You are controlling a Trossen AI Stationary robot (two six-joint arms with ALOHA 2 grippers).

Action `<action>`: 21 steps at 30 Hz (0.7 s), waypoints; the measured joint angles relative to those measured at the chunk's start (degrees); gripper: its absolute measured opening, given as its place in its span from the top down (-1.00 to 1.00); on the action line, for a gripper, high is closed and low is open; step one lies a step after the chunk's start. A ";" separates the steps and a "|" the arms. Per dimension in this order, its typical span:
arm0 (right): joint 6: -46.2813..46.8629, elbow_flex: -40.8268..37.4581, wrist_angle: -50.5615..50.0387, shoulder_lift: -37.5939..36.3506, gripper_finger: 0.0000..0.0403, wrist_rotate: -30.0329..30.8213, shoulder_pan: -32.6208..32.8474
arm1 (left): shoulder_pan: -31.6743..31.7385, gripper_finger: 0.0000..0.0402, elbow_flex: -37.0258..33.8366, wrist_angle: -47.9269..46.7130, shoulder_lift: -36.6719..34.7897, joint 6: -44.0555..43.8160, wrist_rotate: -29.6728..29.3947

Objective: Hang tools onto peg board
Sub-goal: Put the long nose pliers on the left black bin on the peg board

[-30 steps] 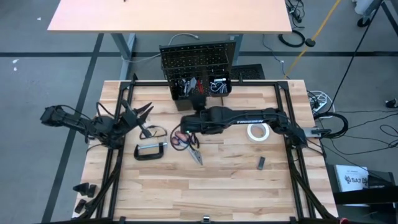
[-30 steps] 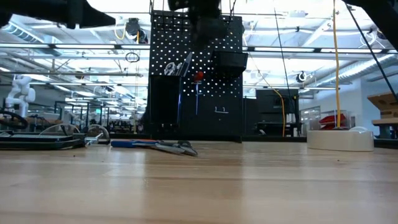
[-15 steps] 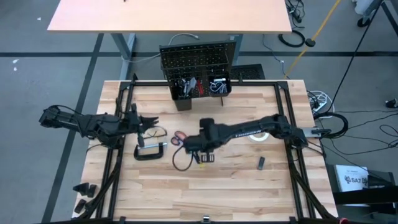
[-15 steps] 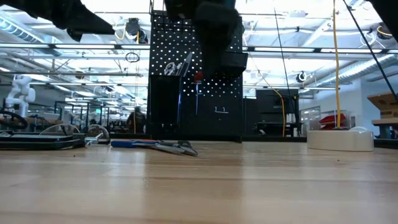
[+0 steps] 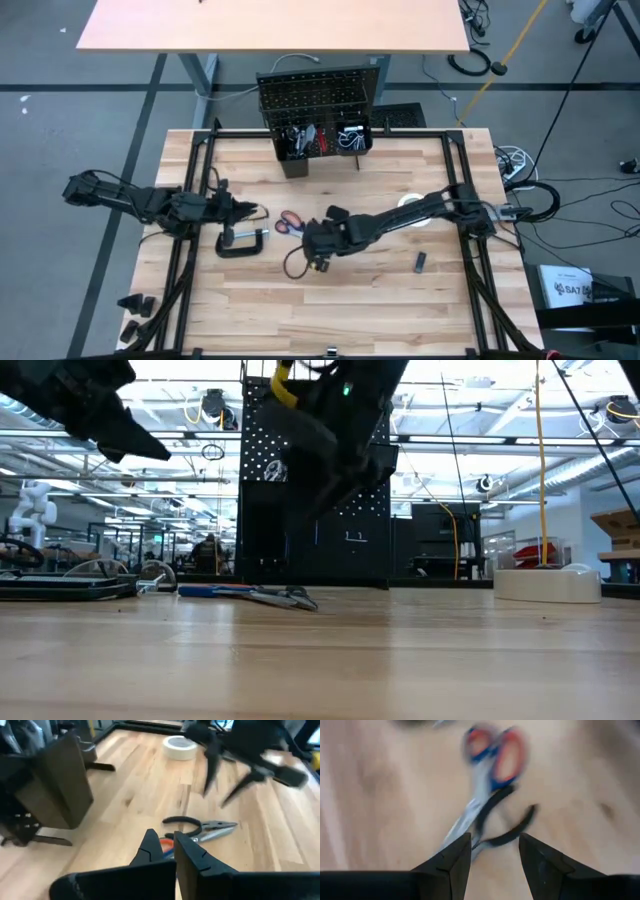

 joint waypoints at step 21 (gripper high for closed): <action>34.47 -13.70 15.62 -5.87 0.22 2.75 -5.21 | 0.69 1.00 -0.41 -1.72 -16.90 14.17 12.46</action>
